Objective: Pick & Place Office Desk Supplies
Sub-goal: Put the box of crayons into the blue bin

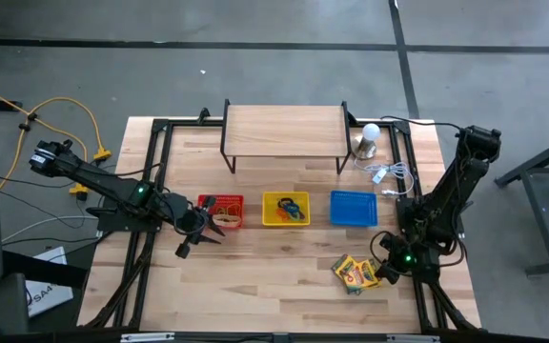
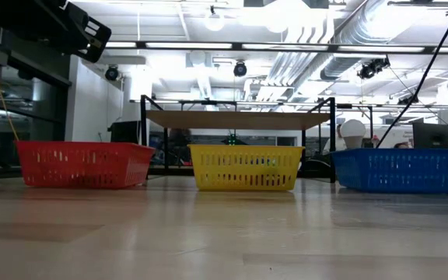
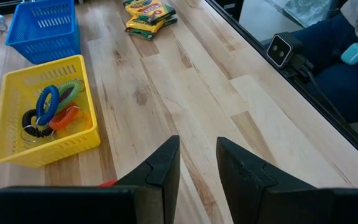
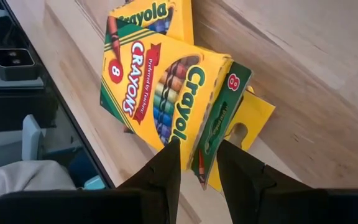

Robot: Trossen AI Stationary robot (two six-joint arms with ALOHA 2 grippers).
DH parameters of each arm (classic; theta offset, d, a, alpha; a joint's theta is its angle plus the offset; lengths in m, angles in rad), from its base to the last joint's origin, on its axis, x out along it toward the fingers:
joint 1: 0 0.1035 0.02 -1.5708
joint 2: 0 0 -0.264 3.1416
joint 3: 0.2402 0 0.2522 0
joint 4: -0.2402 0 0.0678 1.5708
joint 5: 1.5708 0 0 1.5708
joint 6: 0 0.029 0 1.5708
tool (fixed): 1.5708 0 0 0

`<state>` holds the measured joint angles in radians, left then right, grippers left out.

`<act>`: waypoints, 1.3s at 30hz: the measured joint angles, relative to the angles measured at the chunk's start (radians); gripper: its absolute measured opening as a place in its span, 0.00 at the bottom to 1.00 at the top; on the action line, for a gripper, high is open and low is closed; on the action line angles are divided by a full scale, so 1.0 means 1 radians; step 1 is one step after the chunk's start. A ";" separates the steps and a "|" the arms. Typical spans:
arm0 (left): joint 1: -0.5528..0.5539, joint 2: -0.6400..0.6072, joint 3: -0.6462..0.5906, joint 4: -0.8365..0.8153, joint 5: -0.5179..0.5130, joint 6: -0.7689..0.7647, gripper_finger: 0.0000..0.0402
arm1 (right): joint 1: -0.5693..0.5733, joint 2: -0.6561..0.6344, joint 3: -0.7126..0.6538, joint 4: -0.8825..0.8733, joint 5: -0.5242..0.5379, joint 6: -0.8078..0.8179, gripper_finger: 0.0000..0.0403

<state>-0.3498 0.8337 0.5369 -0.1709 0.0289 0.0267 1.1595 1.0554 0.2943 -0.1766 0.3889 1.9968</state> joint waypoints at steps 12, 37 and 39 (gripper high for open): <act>0.000 0.000 0.000 0.000 0.000 0.000 0.25 | 0.000 0.052 0.000 0.068 -0.029 0.025 0.23; 0.000 0.000 0.000 0.000 0.000 0.000 0.25 | 0.051 0.066 0.000 0.052 0.004 0.065 0.23; 0.000 0.000 0.000 0.000 0.000 0.000 0.25 | 0.051 0.066 0.000 0.052 0.004 0.065 0.23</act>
<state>-0.3498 0.8333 0.5369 -0.1709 0.0290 0.0269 1.2106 1.1213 0.2943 -0.1246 0.3925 2.0617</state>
